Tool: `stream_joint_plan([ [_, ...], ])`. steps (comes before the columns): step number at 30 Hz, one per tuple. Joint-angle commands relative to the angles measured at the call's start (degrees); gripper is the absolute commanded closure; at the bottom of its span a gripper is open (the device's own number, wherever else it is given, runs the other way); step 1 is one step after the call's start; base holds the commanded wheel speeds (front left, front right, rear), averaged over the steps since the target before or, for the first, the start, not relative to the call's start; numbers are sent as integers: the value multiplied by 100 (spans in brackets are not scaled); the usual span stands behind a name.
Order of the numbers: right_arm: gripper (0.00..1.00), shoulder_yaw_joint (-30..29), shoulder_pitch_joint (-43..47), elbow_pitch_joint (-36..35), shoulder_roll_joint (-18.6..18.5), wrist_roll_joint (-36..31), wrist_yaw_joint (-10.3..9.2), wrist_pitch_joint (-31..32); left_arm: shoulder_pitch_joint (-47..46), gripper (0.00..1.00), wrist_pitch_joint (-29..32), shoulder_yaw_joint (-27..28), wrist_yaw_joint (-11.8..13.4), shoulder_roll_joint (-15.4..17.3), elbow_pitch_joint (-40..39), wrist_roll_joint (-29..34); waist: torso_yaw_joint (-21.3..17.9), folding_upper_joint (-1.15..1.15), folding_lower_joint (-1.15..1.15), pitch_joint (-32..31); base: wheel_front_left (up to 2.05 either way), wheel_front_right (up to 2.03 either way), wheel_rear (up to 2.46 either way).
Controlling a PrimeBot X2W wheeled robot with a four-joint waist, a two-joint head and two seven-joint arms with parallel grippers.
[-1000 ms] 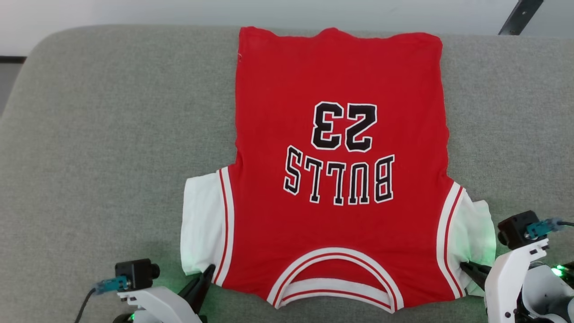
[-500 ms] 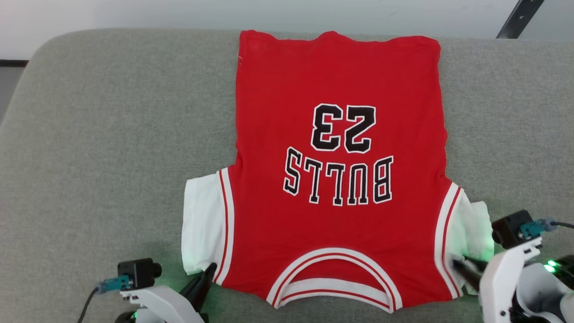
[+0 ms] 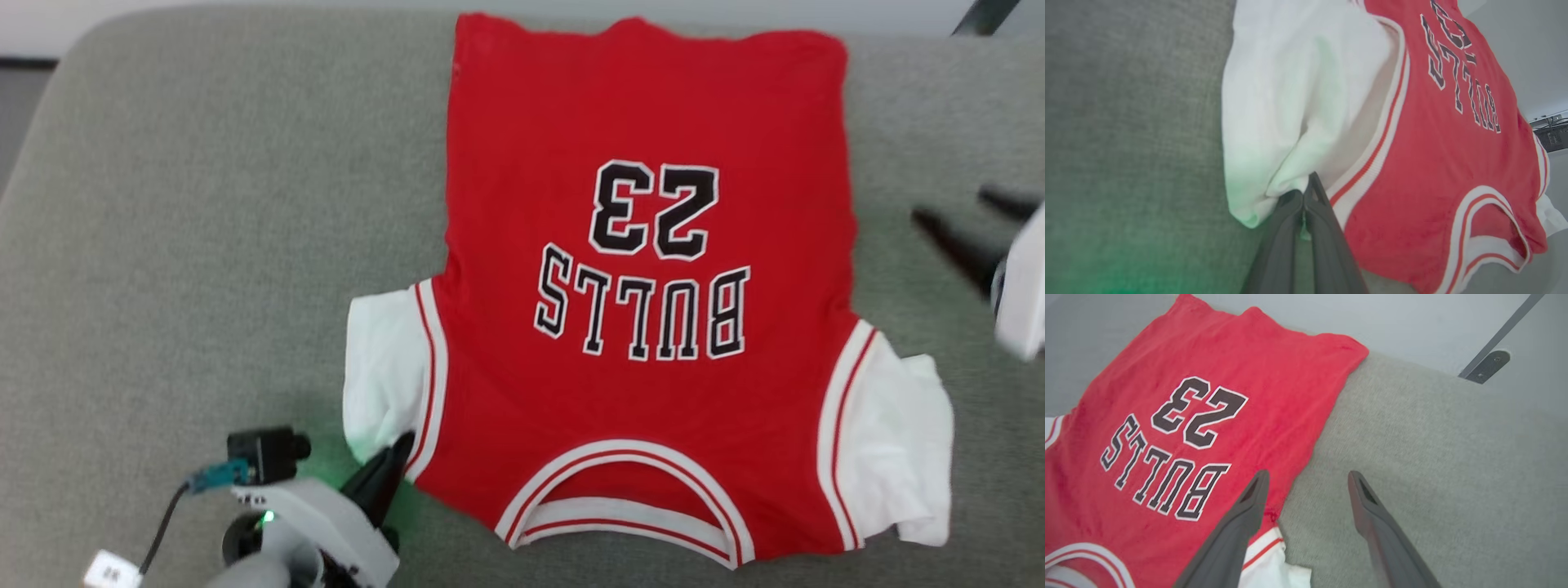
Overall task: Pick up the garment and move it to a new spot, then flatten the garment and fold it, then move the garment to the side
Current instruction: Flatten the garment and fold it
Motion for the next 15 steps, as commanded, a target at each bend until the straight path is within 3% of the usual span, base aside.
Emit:
stream_joint_plan([
  [1, 0, 68, -434, 237, 42, -153, -7, 125, -223, 100, 91, -9, 74, -120, 51, 56, 276, 0, 0, 325, 0, 0, 0],
  [6, 0, 451, -2021, 1350, 2, -753, -7, 284, -555, 100, 129, -50, 36, -182, -92, 237, 678, 0, 0, 820, 0, 0, 0],
  [10, 0, 440, -3230, 2544, 136, -1233, -7, 201, -754, 100, 152, -138, -45, -326, -151, 371, 1030, 0, 0, 1155, 0, 0, 0],
  [15, 0, 324, -4119, 3913, 224, -2016, -7, 129, -845, 100, 164, -222, -123, -427, -120, 470, 1387, 0, 0, 1385, 0, 0, 0],
])
